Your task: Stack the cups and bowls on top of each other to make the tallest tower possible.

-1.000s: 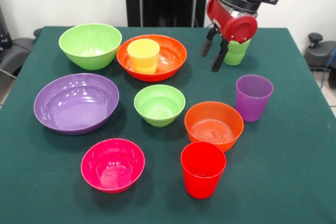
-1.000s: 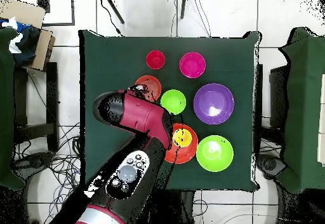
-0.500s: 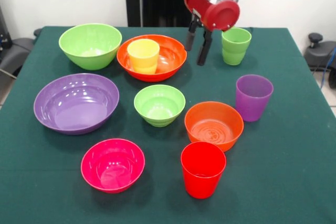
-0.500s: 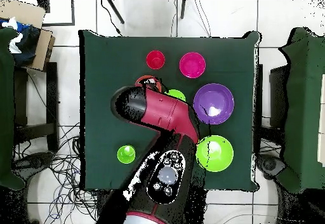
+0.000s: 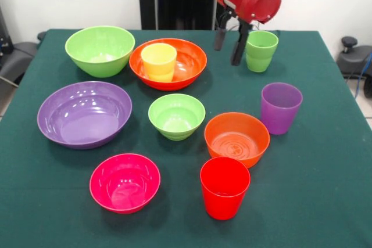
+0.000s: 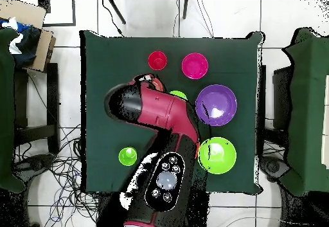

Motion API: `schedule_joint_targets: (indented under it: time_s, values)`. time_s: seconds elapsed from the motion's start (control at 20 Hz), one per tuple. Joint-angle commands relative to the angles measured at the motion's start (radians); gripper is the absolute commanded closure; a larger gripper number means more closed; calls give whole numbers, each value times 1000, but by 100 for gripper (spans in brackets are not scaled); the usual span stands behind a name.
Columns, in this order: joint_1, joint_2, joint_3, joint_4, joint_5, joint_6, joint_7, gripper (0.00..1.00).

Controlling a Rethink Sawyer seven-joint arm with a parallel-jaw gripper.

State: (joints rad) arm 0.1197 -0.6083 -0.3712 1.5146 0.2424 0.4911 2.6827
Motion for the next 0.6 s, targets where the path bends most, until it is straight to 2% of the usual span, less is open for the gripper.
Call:
schedule_joint_targets:
  time_s: [0.05,0.3,0.6]
  values:
    - [27,47,125,-85,-65,130,-47,0]
    - [57,115,82,-165,-64,122,6,0]
    - [64,158,57,-220,-63,120,18,0]
